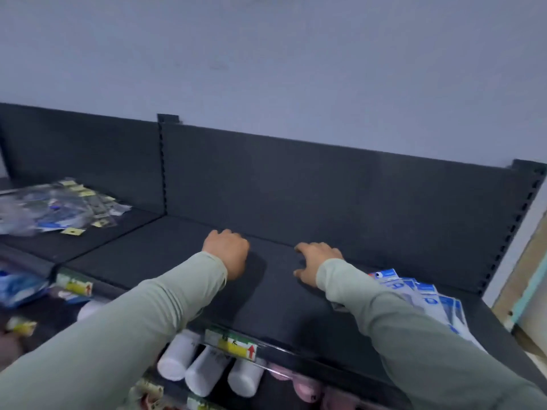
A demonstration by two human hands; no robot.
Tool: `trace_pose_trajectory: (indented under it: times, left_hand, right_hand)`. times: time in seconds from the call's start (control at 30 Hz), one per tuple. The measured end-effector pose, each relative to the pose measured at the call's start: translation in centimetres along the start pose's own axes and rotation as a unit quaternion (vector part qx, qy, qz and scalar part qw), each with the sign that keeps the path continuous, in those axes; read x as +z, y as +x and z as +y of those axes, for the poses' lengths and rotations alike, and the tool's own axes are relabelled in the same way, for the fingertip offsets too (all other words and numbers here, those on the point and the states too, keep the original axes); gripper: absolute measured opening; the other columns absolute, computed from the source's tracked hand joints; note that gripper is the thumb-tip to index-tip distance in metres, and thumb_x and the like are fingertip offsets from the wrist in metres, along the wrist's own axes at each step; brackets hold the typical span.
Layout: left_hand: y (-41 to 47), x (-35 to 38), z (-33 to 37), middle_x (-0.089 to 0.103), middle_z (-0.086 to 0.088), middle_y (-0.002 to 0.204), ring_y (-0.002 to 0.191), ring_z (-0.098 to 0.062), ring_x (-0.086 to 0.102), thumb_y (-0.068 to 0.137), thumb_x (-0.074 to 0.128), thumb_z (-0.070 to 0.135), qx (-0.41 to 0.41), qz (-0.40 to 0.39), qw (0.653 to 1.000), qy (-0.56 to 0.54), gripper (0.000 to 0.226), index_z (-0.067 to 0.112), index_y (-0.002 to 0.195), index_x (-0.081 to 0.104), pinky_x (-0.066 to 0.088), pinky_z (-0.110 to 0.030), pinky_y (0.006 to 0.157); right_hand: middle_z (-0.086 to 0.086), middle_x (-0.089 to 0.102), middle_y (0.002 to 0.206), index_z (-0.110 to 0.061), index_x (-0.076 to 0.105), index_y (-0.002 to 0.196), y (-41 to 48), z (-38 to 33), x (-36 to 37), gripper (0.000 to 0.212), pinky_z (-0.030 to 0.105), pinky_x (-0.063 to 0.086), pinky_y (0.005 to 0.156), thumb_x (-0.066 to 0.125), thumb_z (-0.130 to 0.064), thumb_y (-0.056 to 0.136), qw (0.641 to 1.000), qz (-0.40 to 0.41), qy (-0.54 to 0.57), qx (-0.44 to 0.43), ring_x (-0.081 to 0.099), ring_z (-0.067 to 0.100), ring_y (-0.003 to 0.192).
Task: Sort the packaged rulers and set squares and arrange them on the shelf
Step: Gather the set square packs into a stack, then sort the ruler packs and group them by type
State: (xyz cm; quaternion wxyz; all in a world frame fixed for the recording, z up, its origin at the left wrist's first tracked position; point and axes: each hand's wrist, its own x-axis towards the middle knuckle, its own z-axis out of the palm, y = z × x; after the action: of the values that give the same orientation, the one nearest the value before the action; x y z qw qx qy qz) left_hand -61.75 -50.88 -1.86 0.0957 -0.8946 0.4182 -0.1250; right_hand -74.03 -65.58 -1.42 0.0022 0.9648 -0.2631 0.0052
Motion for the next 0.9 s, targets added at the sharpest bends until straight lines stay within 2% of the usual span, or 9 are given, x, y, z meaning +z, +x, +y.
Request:
trace_pose_trajectory:
  times: [0.23,0.47,0.6,0.77,0.9]
  left_hand:
    - [-4.4,1.5,-11.1,0.056,-0.005,0.126,0.122,-0.026,0.048,0.092,0.052,0.028,-0.101,-0.027,0.994,0.002,0.034,0.016,0.124,0.057,0.039,-0.038,0.096]
    - [-8.3,3.5,-22.6,0.059,-0.008,0.125,0.117,-0.028,0.056,0.091,0.053,0.032,-0.18,-0.041,0.983,-0.019,0.035,0.016,0.122,0.058,0.047,-0.038,0.088]
    - [-9.7,5.0,-29.0,0.061,-0.01,0.122,0.114,-0.03,0.057,0.09,0.052,0.025,-0.199,-0.044,0.979,-0.014,0.036,0.014,0.124,0.054,0.047,-0.037,0.085]
    - [-11.0,6.9,-36.5,0.061,-0.008,0.12,0.112,-0.028,0.057,0.092,0.051,0.027,-0.206,-0.044,0.977,-0.009,0.031,0.016,0.12,0.058,0.046,-0.036,0.083]
    - [-11.5,8.7,-41.3,0.061,-0.007,0.12,0.113,-0.028,0.056,0.092,0.05,0.027,-0.227,-0.042,0.973,-0.022,0.029,0.016,0.117,0.058,0.047,-0.038,0.086]
  right_hand:
    - [0.001,0.048,0.137,-0.026,0.037,0.14,3.2,-12.1,-0.4,0.058,0.038,0.036,0.105,0.057,-0.042,0.088,0.993,-0.021,-0.01,-0.117,0.041,0.024,0.129]
    - [0.002,0.047,0.139,-0.025,0.037,0.141,5.7,-24.9,-0.9,0.057,0.04,0.038,0.105,0.057,-0.039,0.089,0.98,-0.031,0.001,-0.194,0.041,0.024,0.13]
    - [0.002,0.047,0.139,-0.025,0.037,0.141,7.5,-31.6,-1.2,0.057,0.04,0.041,0.103,0.057,-0.039,0.09,0.976,-0.036,0.011,-0.213,0.042,0.024,0.129]
    - [0.003,0.046,0.14,-0.026,0.037,0.141,10.0,-39.4,-1.0,0.057,0.04,0.042,0.103,0.057,-0.039,0.09,0.975,-0.037,0.019,-0.219,0.043,0.025,0.129]
    - [0.003,0.05,0.135,-0.026,0.044,0.135,12.0,-44.4,-0.5,0.052,0.039,0.045,0.099,0.059,-0.04,0.088,0.975,-0.04,0.022,-0.218,0.048,0.026,0.124]
